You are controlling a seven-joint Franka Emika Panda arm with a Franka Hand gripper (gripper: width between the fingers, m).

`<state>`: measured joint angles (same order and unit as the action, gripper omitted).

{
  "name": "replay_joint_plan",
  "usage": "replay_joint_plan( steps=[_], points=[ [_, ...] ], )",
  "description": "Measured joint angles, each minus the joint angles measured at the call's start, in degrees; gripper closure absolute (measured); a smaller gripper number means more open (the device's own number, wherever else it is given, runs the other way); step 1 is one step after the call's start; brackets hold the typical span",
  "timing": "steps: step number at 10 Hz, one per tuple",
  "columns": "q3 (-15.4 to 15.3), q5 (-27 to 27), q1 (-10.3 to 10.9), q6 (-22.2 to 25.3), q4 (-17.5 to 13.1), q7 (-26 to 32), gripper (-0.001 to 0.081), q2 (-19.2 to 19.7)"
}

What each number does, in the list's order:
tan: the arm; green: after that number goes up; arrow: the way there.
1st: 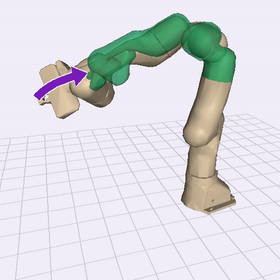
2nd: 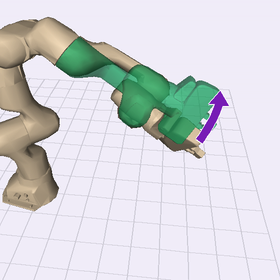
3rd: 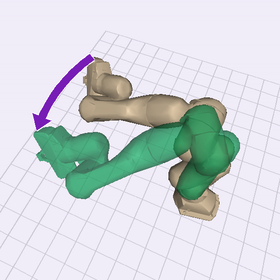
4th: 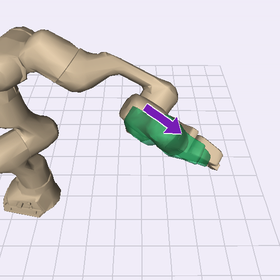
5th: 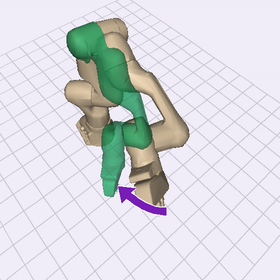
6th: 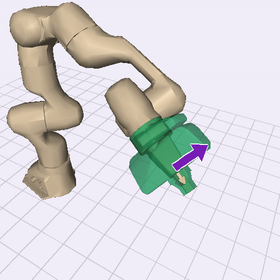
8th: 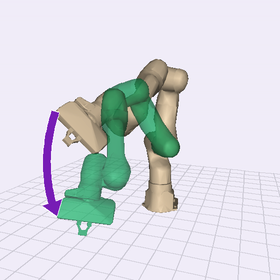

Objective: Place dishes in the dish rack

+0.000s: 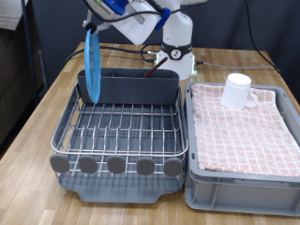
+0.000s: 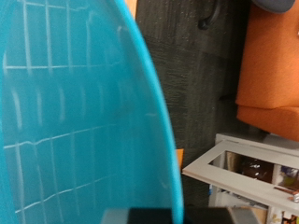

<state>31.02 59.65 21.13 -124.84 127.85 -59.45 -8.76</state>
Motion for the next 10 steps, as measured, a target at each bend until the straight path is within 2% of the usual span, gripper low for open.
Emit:
replay_joint_plan(
  steps=[2,5,10],
  points=[
    [-0.19,2.76,0.00,0.12,0.03,-0.06,0.0789,0.12],
    [-0.22,3.45,0.00,0.24,0.05,-0.72,0.0789,1.02],
    [0.14,5.31,0.00,-1.36,1.08,-4.97,0.0789,3.49]
  ],
)
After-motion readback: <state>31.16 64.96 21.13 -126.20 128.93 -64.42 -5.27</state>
